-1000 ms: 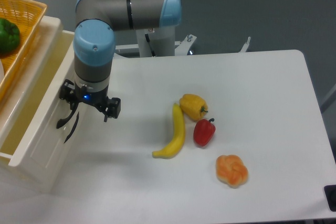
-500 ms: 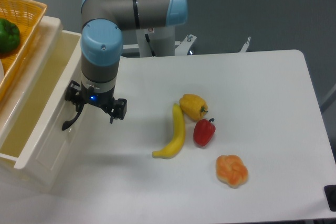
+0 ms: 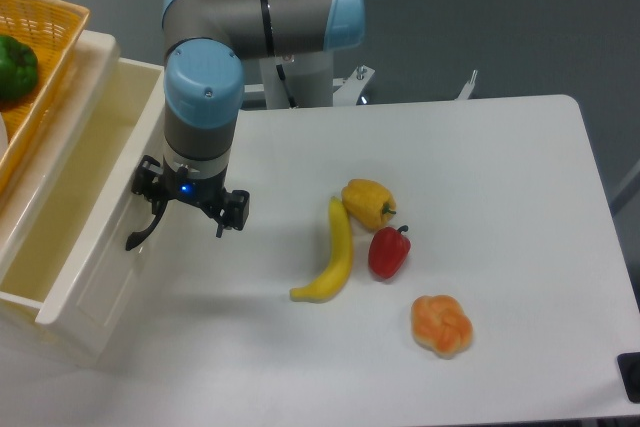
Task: Slide open the top white drawer
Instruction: 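Pull the upper drawer outward by its handle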
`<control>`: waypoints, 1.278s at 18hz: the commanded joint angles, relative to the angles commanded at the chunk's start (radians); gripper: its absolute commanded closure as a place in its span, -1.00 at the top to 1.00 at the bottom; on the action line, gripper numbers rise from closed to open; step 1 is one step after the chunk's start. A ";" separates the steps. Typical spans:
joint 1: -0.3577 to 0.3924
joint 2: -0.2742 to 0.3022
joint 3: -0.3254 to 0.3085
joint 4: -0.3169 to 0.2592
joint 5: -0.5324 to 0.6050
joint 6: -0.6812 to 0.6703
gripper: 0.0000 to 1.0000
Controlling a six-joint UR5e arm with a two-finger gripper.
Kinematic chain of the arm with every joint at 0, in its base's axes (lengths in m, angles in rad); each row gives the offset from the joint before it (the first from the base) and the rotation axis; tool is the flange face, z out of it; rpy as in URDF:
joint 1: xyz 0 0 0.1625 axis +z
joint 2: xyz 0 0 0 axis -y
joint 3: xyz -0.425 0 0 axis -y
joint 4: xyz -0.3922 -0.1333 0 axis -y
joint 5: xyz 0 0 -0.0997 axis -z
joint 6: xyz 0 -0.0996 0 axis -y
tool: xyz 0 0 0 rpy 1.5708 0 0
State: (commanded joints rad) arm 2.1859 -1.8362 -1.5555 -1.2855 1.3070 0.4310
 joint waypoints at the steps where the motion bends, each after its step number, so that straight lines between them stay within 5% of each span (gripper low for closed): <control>1: 0.002 0.000 -0.002 0.000 0.000 0.000 1.00; 23: 0.051 -0.018 0.018 -0.002 0.017 0.037 1.00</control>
State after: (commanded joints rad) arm 2.2365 -1.8546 -1.5370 -1.2870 1.3238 0.4678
